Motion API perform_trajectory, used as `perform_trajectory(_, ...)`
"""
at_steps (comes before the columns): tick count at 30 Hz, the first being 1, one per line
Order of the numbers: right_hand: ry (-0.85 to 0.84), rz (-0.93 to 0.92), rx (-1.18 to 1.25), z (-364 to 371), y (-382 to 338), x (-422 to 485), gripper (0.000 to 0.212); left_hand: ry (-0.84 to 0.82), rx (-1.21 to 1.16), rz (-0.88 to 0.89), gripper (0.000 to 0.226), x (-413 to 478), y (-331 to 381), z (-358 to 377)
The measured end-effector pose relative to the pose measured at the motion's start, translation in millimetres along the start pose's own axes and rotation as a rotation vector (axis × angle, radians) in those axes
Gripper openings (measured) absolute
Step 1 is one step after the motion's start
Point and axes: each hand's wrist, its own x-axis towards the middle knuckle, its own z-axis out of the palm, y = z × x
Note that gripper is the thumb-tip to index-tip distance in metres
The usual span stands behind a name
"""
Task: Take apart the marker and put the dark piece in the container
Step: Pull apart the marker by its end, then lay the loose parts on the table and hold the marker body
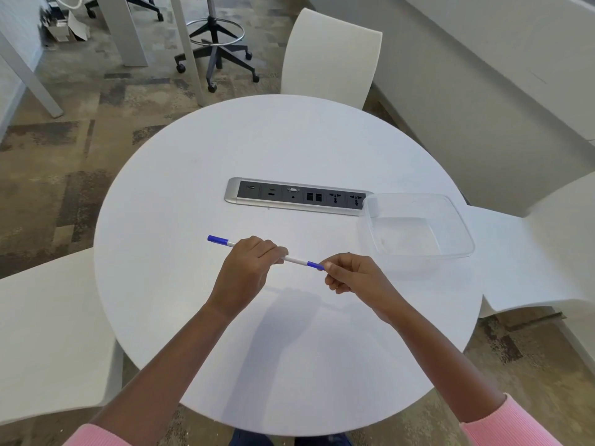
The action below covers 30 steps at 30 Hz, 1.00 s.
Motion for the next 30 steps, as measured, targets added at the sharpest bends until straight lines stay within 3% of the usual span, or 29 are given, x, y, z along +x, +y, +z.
perform_trajectory(10, 0.112, -0.040, -0.085, 5.4, 11.1, 6.8, 0.012, -0.039, 0.016, -0.033, 0.021, -4.5, -3.6, 4.4)
perform_trajectory(25, 0.465, 0.084, -0.323, 5.4, 73.1, 53.9, 0.011, -0.123, 0.009, -0.096, 0.022, -20.2, -21.3, 13.5)
perform_trajectory(30, 0.524, 0.089, -0.542, 14.9, 89.2, 65.2, 0.016, -0.135, 0.001, -0.085, 0.023, -23.2, -21.7, 16.7)
